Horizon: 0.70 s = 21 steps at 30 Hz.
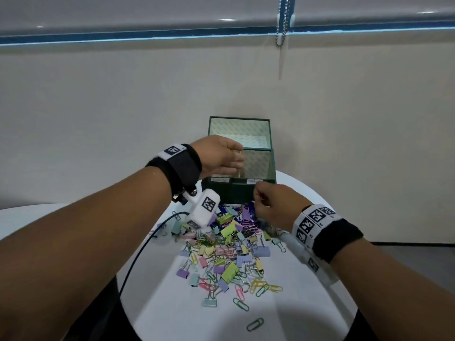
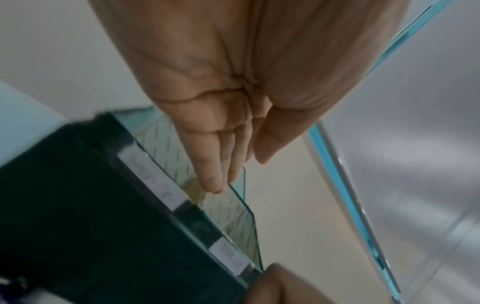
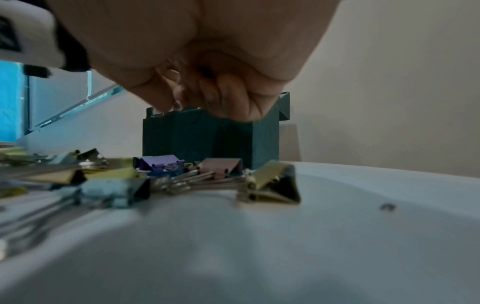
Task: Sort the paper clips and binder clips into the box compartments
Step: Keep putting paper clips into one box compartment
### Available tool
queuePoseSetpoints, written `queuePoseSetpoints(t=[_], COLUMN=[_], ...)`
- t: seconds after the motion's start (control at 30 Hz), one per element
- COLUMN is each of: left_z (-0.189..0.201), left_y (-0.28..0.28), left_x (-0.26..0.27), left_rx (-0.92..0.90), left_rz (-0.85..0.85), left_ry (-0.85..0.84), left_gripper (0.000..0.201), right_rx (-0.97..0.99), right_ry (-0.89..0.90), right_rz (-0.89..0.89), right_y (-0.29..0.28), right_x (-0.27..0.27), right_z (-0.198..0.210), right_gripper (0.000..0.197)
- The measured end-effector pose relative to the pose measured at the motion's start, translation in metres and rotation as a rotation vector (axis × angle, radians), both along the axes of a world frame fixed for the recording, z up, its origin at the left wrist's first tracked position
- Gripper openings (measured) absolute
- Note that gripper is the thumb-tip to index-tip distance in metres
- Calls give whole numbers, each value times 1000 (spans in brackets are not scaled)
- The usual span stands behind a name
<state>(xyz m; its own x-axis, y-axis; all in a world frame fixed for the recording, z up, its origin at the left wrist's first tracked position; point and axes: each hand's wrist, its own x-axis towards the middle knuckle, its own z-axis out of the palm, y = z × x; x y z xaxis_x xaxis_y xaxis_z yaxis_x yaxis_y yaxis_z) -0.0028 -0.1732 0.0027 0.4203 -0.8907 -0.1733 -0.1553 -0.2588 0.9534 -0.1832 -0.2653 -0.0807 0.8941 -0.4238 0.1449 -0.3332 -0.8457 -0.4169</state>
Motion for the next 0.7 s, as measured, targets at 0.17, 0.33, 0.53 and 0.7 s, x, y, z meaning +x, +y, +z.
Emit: queuePoseSetpoints(t=[0.17,0.33,0.53,0.7], left_z=[2,-16,-46,-52], left_y=[62,128,134,123], left_x=[2,3,1,-10], left_rx=[-53,53,296,222], left_rz=[63,95,-47,-117], left_ry=[-302,-504,-868,-1006], left_gripper=[20,16,11,17], right_rx=[-2,-135,-271,-260], right_ry=[-152,-72,61,79], right_rz=[-109,-182,-221,-225], right_y=[-5,-22,-27,-23], right_x=[-2,25,66,72], right_z=[15,37,47,45], right_gripper=[10,5,8,27])
